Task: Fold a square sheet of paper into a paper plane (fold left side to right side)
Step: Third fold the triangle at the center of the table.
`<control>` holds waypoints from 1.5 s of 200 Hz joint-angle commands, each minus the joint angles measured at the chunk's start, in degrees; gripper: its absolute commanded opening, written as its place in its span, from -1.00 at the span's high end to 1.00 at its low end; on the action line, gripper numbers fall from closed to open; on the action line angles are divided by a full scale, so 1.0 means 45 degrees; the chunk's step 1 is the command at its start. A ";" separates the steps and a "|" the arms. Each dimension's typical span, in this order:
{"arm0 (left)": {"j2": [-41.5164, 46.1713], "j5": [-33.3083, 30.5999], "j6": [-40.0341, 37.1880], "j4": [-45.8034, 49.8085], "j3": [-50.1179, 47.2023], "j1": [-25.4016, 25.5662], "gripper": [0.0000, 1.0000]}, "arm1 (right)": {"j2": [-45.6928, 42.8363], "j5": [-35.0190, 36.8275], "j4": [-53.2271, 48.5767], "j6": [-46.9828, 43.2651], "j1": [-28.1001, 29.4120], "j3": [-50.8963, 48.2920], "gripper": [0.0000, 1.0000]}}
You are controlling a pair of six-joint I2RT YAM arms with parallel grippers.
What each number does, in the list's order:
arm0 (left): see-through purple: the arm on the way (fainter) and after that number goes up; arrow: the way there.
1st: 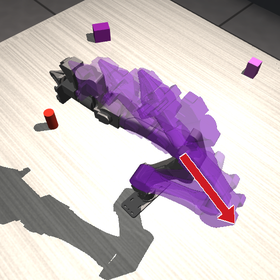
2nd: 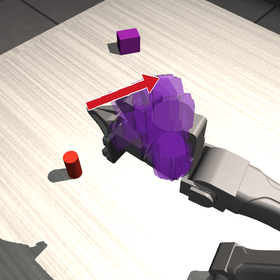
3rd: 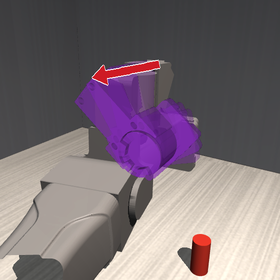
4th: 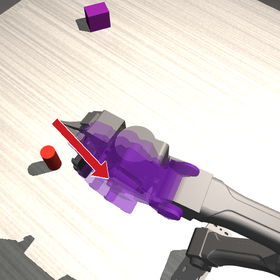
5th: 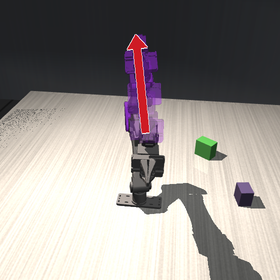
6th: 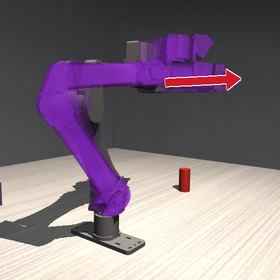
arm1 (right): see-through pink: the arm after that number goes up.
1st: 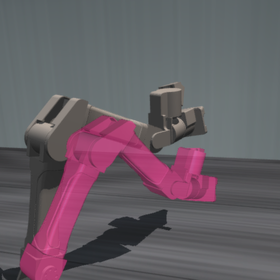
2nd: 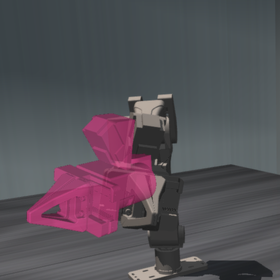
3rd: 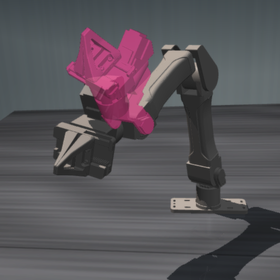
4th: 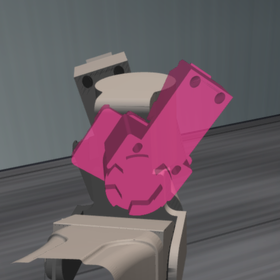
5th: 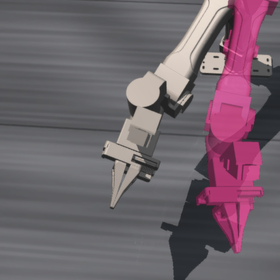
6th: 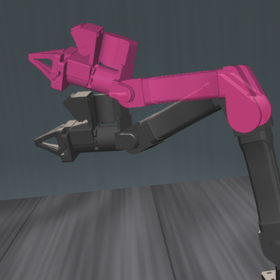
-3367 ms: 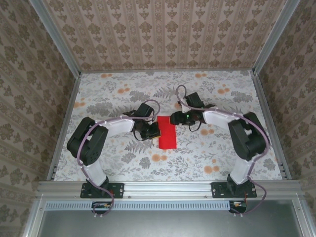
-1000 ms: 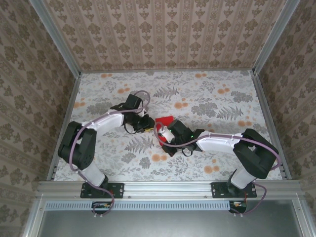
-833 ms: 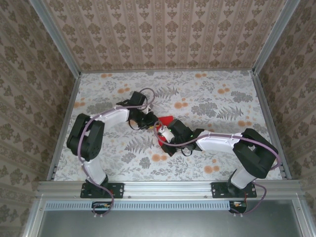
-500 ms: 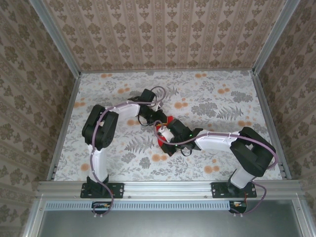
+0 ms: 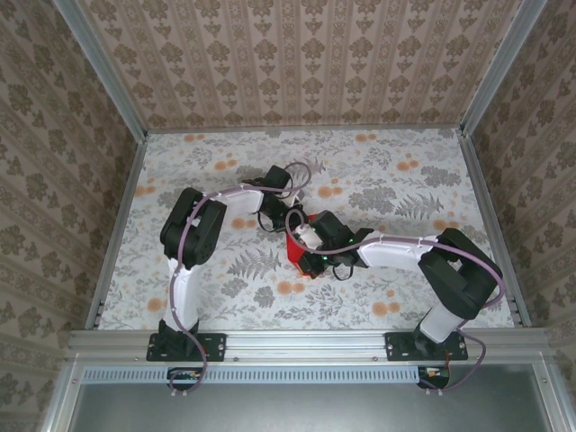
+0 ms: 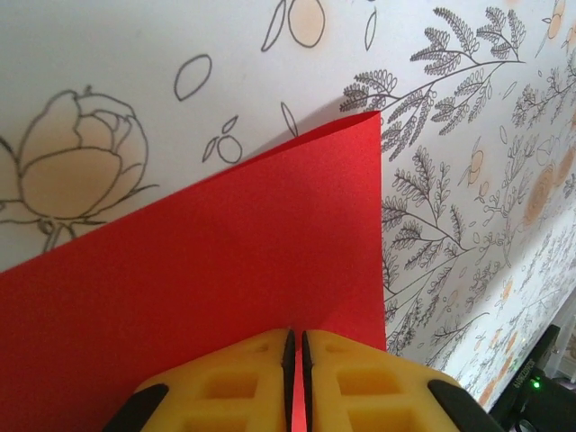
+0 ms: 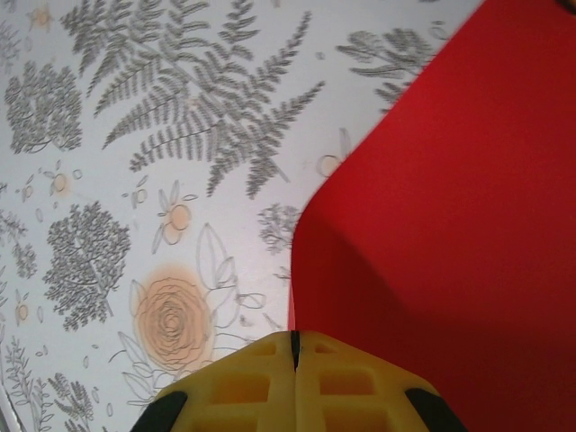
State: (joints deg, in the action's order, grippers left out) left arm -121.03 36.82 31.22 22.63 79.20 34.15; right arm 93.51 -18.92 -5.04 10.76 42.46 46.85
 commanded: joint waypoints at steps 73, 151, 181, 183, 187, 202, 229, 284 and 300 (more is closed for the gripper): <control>-0.0506 -0.0389 -0.0404 0.0596 0.0271 0.0162 0.74 | 0.0330 0.1365 -0.1178 0.0794 -0.1258 0.0735 1.00; -0.0506 -0.0423 -0.0381 0.0639 0.0257 0.0184 0.74 | 0.0645 0.1863 -0.1420 0.0791 -0.1539 0.0935 1.00; -0.0527 -0.0447 -0.0375 0.0646 0.0271 0.0183 0.74 | 0.0669 0.2014 -0.1361 0.0960 -0.1603 0.0955 1.00; -0.0526 -0.0447 -0.0376 0.0637 0.0271 0.0184 0.74 | 0.0675 0.2016 -0.1356 0.0965 -0.1603 0.0951 1.00; -0.0526 -0.0447 -0.0375 0.0636 0.0271 0.0184 0.74 | 0.0683 0.2049 -0.1358 0.0994 -0.1603 0.0951 1.00; -0.0545 -0.0440 -0.0349 0.0642 0.0288 0.0184 0.74 | 0.0763 0.2079 -0.1350 0.1030 -0.1622 0.1013 1.00; -0.0545 -0.0429 -0.0344 0.0623 0.0291 0.0204 0.74 | 0.0908 0.2133 -0.1396 0.1032 -0.1642 0.1113 1.00; -0.0565 -0.0408 -0.0311 0.0582 0.0272 0.0221 0.74 | 0.1058 0.2212 -0.1366 0.1029 -0.1644 0.1219 1.00; -0.0565 -0.0408 -0.0298 0.0564 0.0274 0.0233 0.74 | 0.1090 0.2251 -0.1392 0.1027 -0.1635 0.1257 1.00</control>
State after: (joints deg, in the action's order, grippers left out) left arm -121.40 36.23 30.98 23.59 79.94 34.52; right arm 97.58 -10.24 -9.65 15.03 35.40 50.81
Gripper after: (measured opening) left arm 0.129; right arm 0.051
